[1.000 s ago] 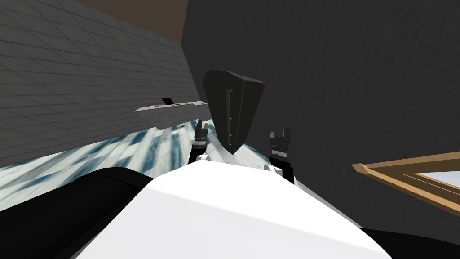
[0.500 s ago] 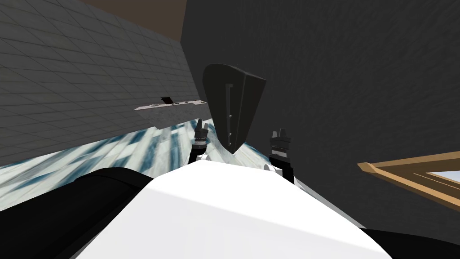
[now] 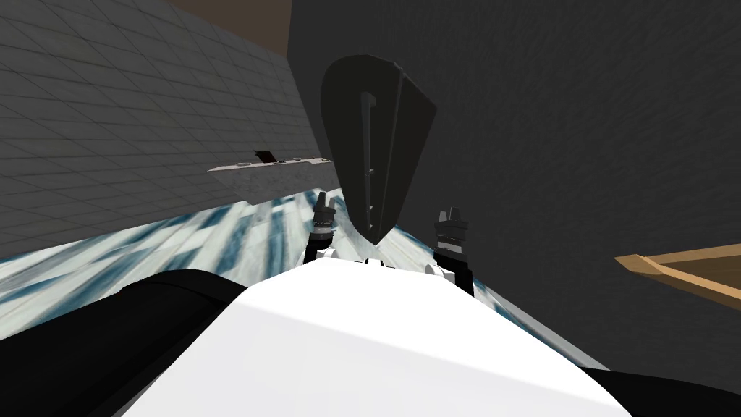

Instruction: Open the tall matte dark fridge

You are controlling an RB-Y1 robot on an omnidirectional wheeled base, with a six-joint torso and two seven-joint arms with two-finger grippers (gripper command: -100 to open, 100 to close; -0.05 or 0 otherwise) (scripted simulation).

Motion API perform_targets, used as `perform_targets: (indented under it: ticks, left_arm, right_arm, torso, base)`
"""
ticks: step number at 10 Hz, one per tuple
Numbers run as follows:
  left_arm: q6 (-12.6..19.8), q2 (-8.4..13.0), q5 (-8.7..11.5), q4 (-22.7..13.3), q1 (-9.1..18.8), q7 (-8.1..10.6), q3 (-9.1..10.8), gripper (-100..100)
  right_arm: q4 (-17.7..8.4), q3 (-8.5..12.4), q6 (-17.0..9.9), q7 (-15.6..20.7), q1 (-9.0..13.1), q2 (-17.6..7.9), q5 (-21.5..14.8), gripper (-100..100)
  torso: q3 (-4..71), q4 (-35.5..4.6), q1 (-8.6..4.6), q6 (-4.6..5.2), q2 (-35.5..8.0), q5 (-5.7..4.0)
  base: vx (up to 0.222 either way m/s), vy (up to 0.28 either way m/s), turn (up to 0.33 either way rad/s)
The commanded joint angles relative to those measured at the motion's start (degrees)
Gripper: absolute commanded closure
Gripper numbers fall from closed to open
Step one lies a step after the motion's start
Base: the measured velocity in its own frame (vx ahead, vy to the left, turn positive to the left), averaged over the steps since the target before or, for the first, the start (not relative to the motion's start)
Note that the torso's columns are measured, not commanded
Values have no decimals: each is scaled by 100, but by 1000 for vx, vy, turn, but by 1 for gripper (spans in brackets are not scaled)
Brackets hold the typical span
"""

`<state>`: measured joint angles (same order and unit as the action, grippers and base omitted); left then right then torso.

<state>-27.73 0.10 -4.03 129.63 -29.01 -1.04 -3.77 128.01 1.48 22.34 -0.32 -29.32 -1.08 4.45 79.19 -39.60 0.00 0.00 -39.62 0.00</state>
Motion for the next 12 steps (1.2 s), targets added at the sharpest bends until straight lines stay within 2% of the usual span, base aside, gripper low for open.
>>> perform_targets:
  ticks: [1,3,4,5,7,12]
  left_arm:
    - [2,298,-41,-109,28,-46,-4,-100]
    - [5,509,-98,-262,66,-110,-9,-100]
    - [9,654,-172,-458,115,-192,-15,-100]
    - [11,704,-213,-567,142,-238,-19,-100]
    - [18,775,-343,-915,229,-384,-31,-100]
    - [30,760,-558,-1487,373,-624,-50,-100]
  right_arm:
    - [-2,0,-1,0,-1,0,0,0]
    - [-3,0,-1,0,-1,0,0,0]
    - [-3,0,-1,0,-1,0,0,0]
    - [-3,0,-1,0,-1,0,0,0]
    - [-3,0,-1,0,-2,1,0,0]
    - [-3,0,-1,0,-1,0,0,0]
  torso:
    - [395,-189,0,0,-192,1]
    - [535,-260,0,0,-256,0]
    - [541,-265,-1,0,-259,0]
    - [543,-265,-2,0,-258,0]
    - [539,-268,-3,-1,-266,-1]
    - [532,-271,3,0,-276,1]
  base:
    - [17,-11,-13]
    - [28,-12,-21]
    - [53,-17,-41]
    - [66,-22,-36]
    - [64,-31,-35]
    - [58,-27,-31]
